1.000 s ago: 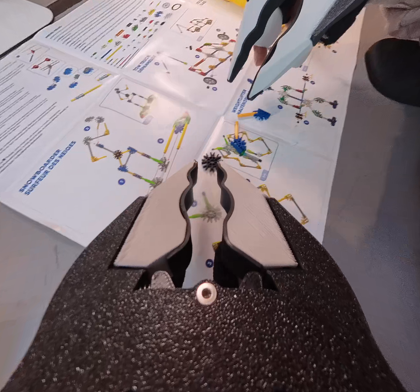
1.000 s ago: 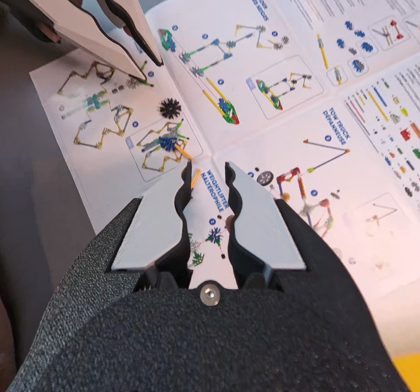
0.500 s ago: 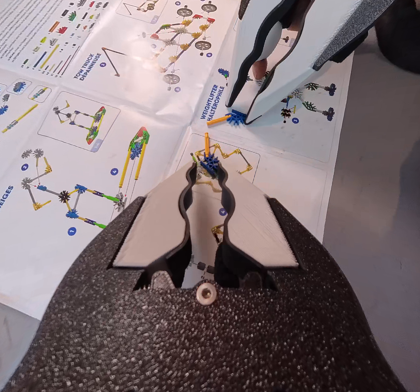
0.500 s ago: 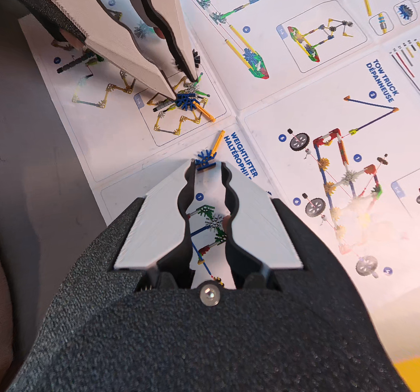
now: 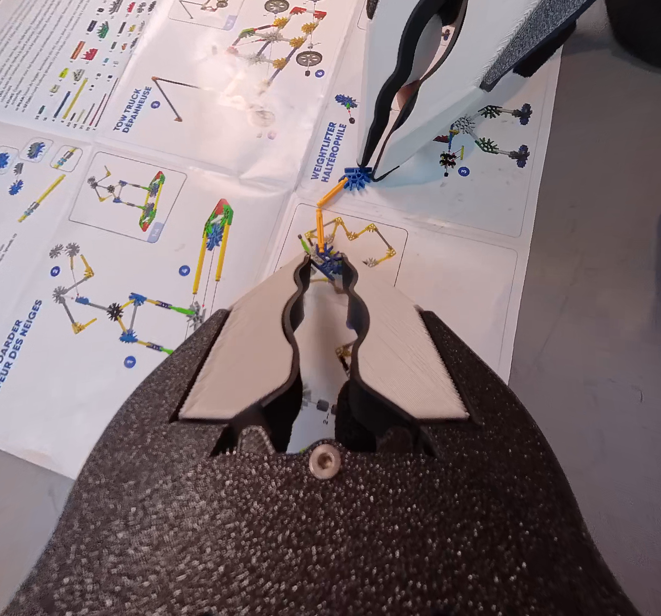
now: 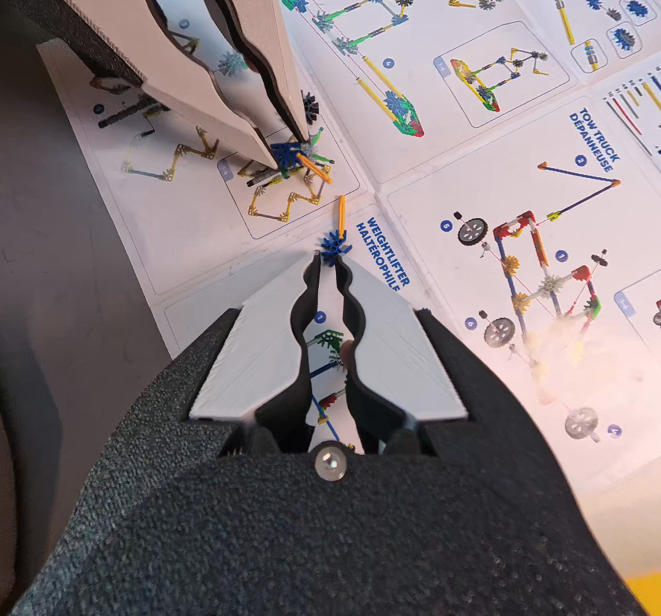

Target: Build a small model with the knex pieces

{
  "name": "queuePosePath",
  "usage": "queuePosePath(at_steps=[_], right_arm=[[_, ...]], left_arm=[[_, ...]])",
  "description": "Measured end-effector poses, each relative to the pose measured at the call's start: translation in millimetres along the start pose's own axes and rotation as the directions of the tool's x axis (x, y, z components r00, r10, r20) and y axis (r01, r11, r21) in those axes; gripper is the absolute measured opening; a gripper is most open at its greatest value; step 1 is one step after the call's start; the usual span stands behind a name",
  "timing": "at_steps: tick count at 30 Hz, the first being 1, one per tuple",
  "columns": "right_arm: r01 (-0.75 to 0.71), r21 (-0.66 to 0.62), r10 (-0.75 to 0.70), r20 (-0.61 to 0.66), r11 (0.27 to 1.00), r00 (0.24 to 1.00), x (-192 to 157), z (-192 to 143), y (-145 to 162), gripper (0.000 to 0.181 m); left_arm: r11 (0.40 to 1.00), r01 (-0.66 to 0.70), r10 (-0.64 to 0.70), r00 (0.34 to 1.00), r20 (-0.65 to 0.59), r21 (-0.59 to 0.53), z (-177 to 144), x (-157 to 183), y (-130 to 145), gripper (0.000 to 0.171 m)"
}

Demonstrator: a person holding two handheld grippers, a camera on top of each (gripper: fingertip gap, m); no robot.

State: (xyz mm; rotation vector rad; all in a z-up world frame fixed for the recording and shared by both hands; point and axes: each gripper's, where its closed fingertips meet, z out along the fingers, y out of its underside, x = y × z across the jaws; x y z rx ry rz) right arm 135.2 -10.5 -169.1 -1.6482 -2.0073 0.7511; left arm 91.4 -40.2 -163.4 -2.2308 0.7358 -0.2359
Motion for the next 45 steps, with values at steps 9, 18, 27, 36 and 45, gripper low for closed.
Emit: queuePosePath(at_steps=[9, 18, 27, 36, 45], right_arm=[[0.025, 0.018, -0.025, 0.015, 1.0, 1.0, -9, 0, -12, 0.01], [0.047, -0.052, -0.047, 0.011, 0.997, 0.999, 3, 8, -4, 0.022], [-0.001, 0.018, 0.0, 0.07, 1.0, 0.998, -8, 7, -19, 0.016], [-0.105, 0.075, 0.099, 0.086, 0.992, 0.991, -27, 26, -44, 0.016], [-0.093, 0.015, 0.093, 0.056, 0.996, 0.994, -29, 37, -44, 0.015]], left_arm=[[0.988, 0.154, -0.155, 0.986, 0.057, 0.016, -54, -25, 39, 0.016], [0.987, 0.152, -0.147, 0.986, 0.078, -0.054, -47, -30, 60, 0.018], [0.973, 0.219, -0.224, 0.973, 0.061, 0.073, -57, -37, 45, 0.019], [0.979, 0.176, -0.183, 0.982, 0.055, 0.106, -43, -31, 33, 0.02], [0.992, 0.097, -0.104, 0.99, 0.092, 0.075, -32, -31, 28, 0.02]])
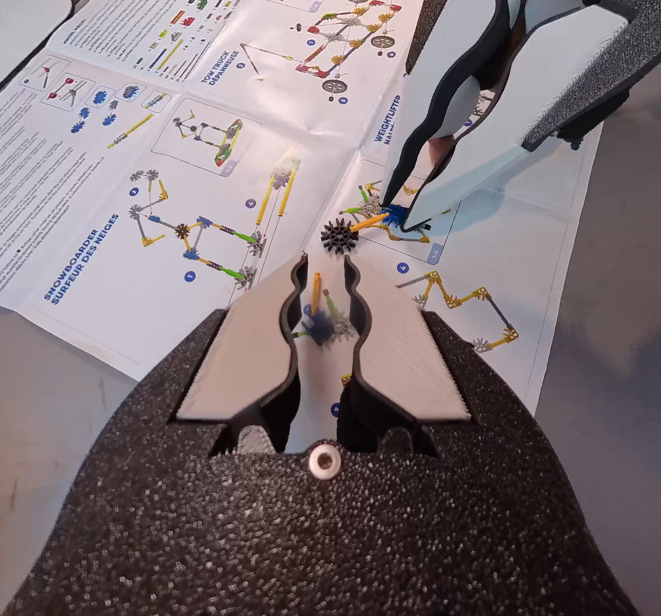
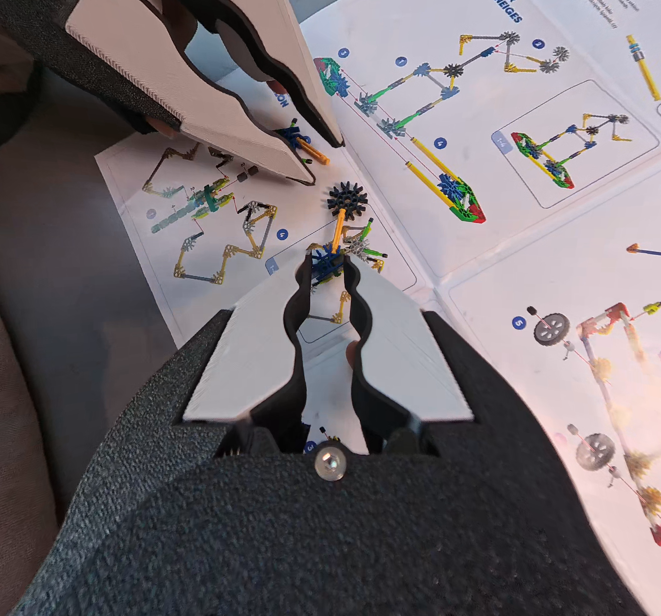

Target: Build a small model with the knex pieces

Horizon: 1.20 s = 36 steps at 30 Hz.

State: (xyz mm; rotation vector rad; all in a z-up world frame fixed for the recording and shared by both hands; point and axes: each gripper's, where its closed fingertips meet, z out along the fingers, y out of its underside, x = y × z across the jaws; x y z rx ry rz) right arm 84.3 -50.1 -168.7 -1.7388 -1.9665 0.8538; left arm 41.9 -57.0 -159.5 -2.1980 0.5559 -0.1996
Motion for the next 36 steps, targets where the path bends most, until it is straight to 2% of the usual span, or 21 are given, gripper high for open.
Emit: queuePosePath(at_steps=[10, 13, 16, 19, 28, 36], right_arm=[[0.006, -0.015, -0.006, -0.009, 1.0, 1.0, 0, 0, 1, 0.021], [0.018, 0.024, -0.018, -0.006, 1.0, 1.0, 2, -5, -10, 0.022], [0.043, 0.058, -0.042, -0.013, 0.997, 0.999, 5, -7, -23, 0.01], [0.062, 0.024, -0.061, -0.016, 0.998, 0.998, 7, 2, -23, 0.001], [0.06, -0.041, -0.06, -0.005, 0.997, 0.998, 8, 15, -17, 0.0], [0.087, -0.208, -0.075, 0.066, 0.974, 0.995, 8, 16, -16, 0.0]], left_arm=[[1.0, -0.019, 0.019, 1.0, -0.009, -0.002, 9, 4, -3, 0.02], [1.0, -0.023, 0.023, 1.0, -0.009, -0.006, 9, 5, -3, 0.02], [1.0, -0.024, 0.024, 1.0, -0.01, -0.005, 10, 5, -3, 0.02], [1.0, -0.028, 0.028, 1.0, -0.005, -0.006, 10, 6, -3, 0.02], [0.999, -0.041, 0.041, 0.999, -0.003, -0.022, 15, 9, 1, 0.013], [0.999, -0.036, 0.036, 0.999, 0.002, -0.019, 15, 8, 1, 0.012]])
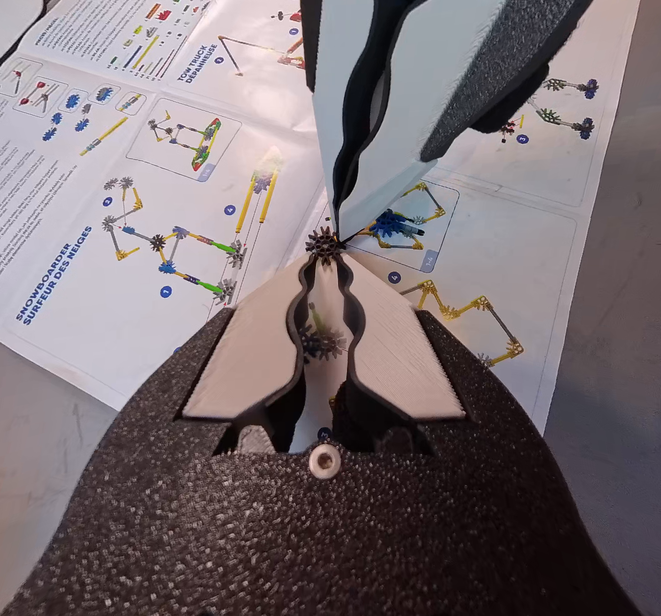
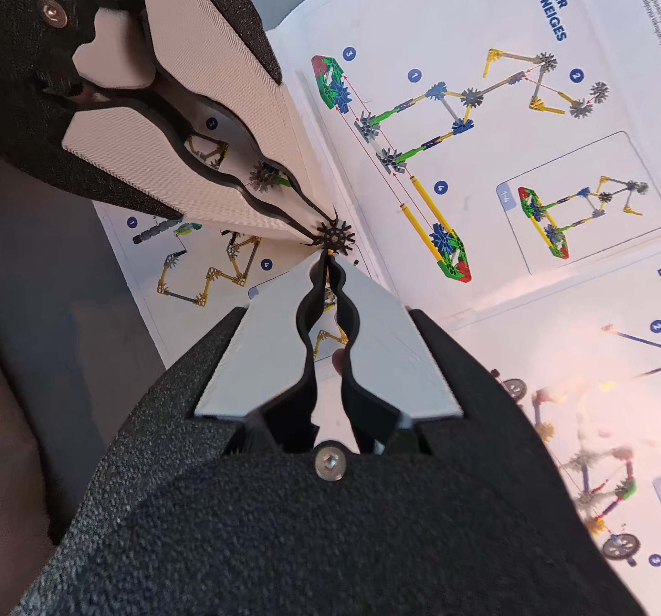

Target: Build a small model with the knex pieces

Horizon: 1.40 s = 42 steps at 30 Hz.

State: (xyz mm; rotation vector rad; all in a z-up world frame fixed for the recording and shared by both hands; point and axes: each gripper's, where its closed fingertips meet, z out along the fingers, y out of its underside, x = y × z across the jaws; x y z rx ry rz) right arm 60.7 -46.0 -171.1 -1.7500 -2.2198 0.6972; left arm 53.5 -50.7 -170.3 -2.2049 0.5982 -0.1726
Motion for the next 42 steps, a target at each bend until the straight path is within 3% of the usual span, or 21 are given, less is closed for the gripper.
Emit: queuePosePath(at_steps=[6, 13, 16, 22, 32, 42], right_arm=[[0.102, -0.14, -0.101, 0.019, 0.985, 0.995, 0, 1, 1, 0.0], [0.132, -0.169, -0.13, 0.02, 0.977, 0.991, 0, 1, 1, 0.0], [0.111, -0.11, -0.107, 0.042, 0.988, 0.993, -1, 1, 0, 0.0], [-0.052, 0.15, 0.039, 0.091, 0.987, 0.995, 6, -21, -5, 0.0], [-0.048, 0.205, 0.039, 0.046, 0.978, 0.998, 4, -25, 6, 0.002], [0.007, 0.233, 0.002, -0.038, 0.973, 0.999, 13, -27, 3, 0.002]], left_arm=[[1.0, -0.005, 0.005, 1.0, 0.007, -0.006, 0, 0, 0, 0.012], [1.0, 0.002, -0.002, 1.0, 0.002, -0.006, 0, 0, 0, 0.012], [1.0, -0.003, 0.003, 1.0, 0.009, -0.003, 0, 0, 1, 0.012], [1.0, -0.012, 0.013, 1.0, 0.027, -0.009, -1, -1, 3, 0.011], [1.0, -0.017, 0.017, 1.0, 0.023, 0.005, -2, -2, 1, 0.011], [0.998, 0.066, -0.067, 0.997, 0.046, 0.021, -24, -20, 5, 0.016]])
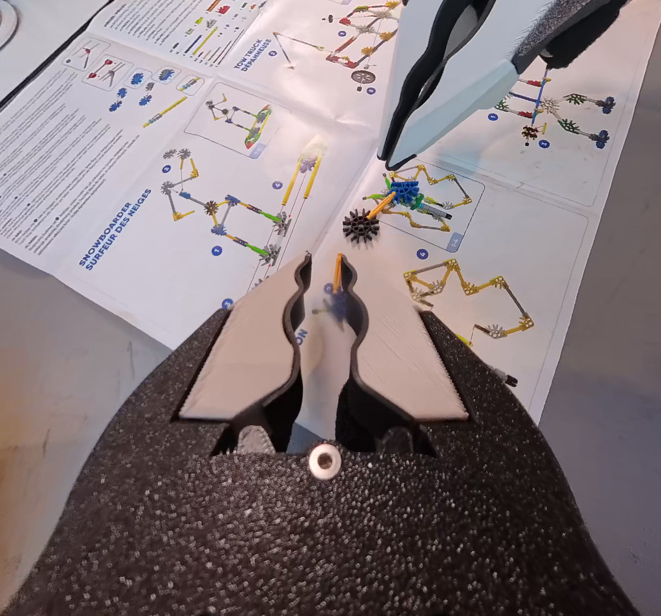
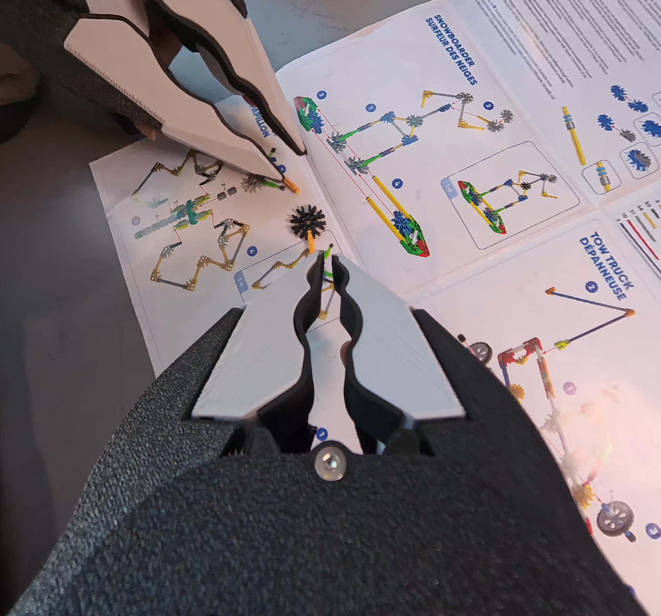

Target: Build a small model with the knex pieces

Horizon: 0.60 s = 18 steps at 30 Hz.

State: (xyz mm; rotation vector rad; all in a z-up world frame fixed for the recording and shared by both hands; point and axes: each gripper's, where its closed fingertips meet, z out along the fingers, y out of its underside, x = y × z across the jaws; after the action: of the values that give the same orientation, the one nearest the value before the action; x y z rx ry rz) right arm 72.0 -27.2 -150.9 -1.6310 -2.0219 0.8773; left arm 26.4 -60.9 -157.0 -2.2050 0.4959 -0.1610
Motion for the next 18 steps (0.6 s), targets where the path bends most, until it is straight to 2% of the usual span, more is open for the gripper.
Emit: queuePosePath(at_steps=[5, 12, 18], right_arm=[[0.072, -0.063, -0.072, 0.004, 0.995, 0.997, -6, 11, 11, 0.006], [0.004, -0.129, 0.001, 0.041, 0.992, 0.999, -25, 9, 21, 0.009], [-0.023, -0.072, 0.03, 0.1, 0.997, 0.995, -37, -2, 11, 0.012]], left_arm=[[0.997, 0.05, -0.052, 0.998, -0.029, -0.052, -8, -3, 14, 0.016], [0.994, 0.055, -0.064, 0.993, -0.1, -0.089, -7, 8, 22, 0.015], [0.994, 0.081, -0.092, 0.983, -0.158, -0.078, -12, 16, 18, 0.015]])
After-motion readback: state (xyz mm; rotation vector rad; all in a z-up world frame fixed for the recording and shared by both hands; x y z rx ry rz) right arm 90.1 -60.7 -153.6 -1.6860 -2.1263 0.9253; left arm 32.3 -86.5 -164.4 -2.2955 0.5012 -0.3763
